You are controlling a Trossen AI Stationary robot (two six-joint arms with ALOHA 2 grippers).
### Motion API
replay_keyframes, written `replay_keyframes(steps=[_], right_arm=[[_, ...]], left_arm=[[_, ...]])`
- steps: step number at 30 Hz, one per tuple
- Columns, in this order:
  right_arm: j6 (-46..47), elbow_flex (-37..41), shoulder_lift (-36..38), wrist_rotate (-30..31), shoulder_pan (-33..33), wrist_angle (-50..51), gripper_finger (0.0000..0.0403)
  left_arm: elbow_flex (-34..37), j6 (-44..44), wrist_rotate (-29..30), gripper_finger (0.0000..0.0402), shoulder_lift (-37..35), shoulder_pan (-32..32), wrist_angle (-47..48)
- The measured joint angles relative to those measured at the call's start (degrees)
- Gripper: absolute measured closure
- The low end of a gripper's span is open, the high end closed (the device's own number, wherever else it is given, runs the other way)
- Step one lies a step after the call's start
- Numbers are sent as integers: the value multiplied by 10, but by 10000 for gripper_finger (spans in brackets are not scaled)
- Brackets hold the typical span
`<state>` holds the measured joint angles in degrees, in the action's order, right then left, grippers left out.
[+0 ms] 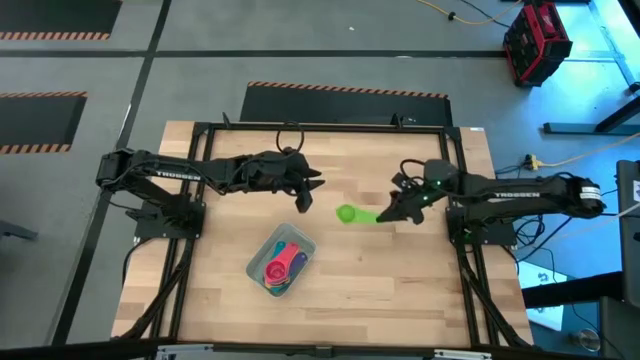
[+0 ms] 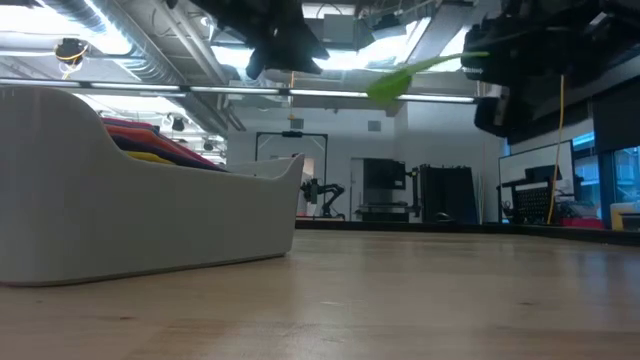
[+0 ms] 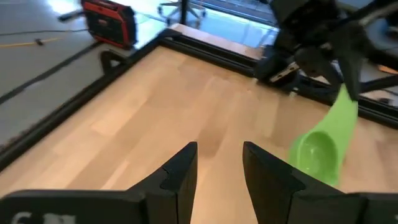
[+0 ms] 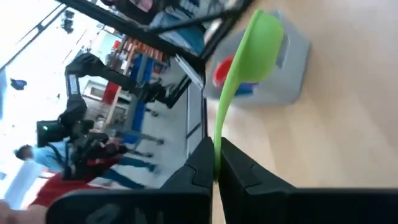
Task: Nest measuring cups in basket
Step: Stack the green measuring cup into the red measuring cup in the grey bin
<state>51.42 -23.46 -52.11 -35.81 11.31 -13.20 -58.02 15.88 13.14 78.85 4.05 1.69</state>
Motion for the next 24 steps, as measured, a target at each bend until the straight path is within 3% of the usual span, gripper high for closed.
replay_keyframes(steps=[10,16,24], right_arm=[[105,0,-67,-20,-23,-3,395],[144,0,-110,-19,-45,-58,391],[178,0,-157,-18,-63,-103,389]], left_arm=[[0,-26,-104,280,41,-33,-60],[0,-84,-102,280,94,-69,-70],[0,-149,-51,280,158,-98,-104]])
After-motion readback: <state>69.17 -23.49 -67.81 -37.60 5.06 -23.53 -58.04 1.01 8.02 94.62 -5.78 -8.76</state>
